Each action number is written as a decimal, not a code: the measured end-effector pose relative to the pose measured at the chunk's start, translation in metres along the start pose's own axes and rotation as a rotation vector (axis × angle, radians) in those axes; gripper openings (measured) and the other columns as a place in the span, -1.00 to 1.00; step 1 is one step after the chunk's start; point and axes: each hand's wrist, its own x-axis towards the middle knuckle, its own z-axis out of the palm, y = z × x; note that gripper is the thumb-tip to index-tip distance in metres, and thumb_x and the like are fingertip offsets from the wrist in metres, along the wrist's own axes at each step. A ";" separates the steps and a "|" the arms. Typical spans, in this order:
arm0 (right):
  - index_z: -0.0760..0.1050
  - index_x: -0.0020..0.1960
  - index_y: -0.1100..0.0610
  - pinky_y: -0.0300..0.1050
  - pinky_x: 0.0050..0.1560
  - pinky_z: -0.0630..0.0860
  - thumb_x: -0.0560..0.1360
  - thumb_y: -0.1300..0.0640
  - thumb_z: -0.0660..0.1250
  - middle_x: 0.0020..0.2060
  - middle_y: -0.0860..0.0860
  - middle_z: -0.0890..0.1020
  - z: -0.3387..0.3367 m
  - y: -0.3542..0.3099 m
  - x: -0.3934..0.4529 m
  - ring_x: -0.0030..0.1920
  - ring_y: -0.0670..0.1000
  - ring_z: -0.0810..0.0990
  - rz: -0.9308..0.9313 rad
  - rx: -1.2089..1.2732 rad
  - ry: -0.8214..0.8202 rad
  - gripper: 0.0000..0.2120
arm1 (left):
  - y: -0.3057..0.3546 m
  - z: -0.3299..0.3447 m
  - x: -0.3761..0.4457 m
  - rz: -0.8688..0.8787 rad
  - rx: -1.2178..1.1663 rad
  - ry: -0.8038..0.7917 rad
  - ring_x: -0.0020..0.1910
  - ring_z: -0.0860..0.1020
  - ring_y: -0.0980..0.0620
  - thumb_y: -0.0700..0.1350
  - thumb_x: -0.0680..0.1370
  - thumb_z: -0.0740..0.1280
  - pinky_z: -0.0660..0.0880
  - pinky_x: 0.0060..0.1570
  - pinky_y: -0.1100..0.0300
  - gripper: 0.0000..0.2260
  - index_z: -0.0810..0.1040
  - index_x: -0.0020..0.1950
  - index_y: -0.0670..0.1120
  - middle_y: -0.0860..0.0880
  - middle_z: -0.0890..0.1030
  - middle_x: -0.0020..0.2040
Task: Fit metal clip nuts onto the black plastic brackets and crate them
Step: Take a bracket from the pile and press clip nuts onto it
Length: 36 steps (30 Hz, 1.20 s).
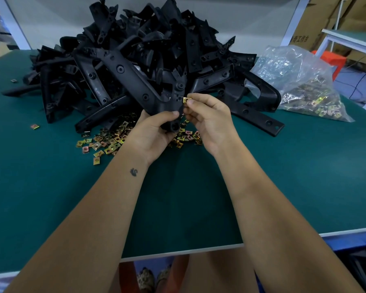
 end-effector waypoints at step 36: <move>0.62 -0.11 0.17 -0.21 0.00 0.55 0.46 0.37 0.41 -0.20 0.02 0.68 0.017 0.005 -0.005 -0.11 -0.06 0.63 -0.012 0.059 0.054 -0.88 | -0.011 0.003 0.005 0.077 0.191 0.051 0.13 0.65 0.06 -0.42 0.49 0.39 0.57 0.17 0.13 -0.47 0.34 0.41 -0.19 -0.07 0.66 0.19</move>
